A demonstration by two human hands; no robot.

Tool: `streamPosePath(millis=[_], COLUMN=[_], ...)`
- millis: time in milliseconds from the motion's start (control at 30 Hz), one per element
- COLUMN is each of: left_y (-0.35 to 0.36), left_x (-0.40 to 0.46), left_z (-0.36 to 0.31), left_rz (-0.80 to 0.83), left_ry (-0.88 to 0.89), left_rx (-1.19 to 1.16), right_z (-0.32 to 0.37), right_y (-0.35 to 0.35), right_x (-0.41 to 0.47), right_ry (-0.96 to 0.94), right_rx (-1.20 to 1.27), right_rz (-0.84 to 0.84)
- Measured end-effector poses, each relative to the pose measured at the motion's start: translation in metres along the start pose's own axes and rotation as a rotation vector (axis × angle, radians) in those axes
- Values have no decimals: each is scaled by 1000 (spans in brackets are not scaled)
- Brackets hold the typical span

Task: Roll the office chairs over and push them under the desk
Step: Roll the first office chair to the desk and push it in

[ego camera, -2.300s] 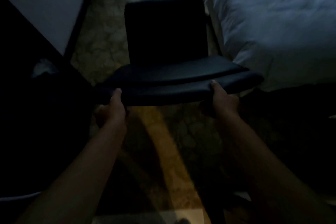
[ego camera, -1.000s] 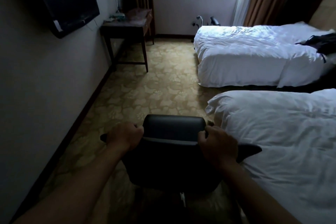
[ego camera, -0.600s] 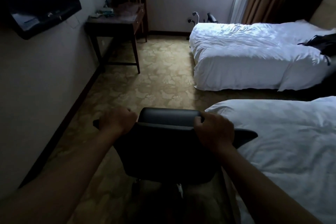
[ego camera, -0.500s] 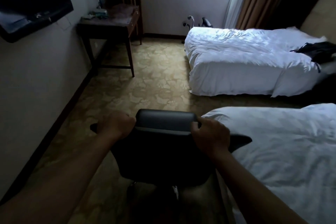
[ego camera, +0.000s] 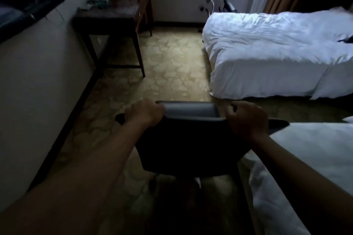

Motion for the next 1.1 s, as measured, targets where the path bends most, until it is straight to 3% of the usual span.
streamPosePath(millis=[167,433,800,1100], left_y=[-9,-28,-74,-95], left_x=[75,207,385,540], left_z=[-28,-73,-115,-132], left_rz=[3,32,-63,-75], left_ry=[58,17,-153,-145], left_rx=[238,383,179,156], right_z=[-4,-8,10,25], right_y=[33,93,172,244], right_x=[79,222,406,546], right_ry=[-29,-78,-127,-76], right_rx=[-13,8,34,34], right_rz=[30,102,91,145])
Point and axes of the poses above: each hand's wrist, its own x-axis towards the middle knuckle, its own y-axis out of the palm, z = x × y, the point moved 4 cm from there along x, towards the middle knuckle, and after that the axes turned 2 degrees about x, right-handed, at the moved point
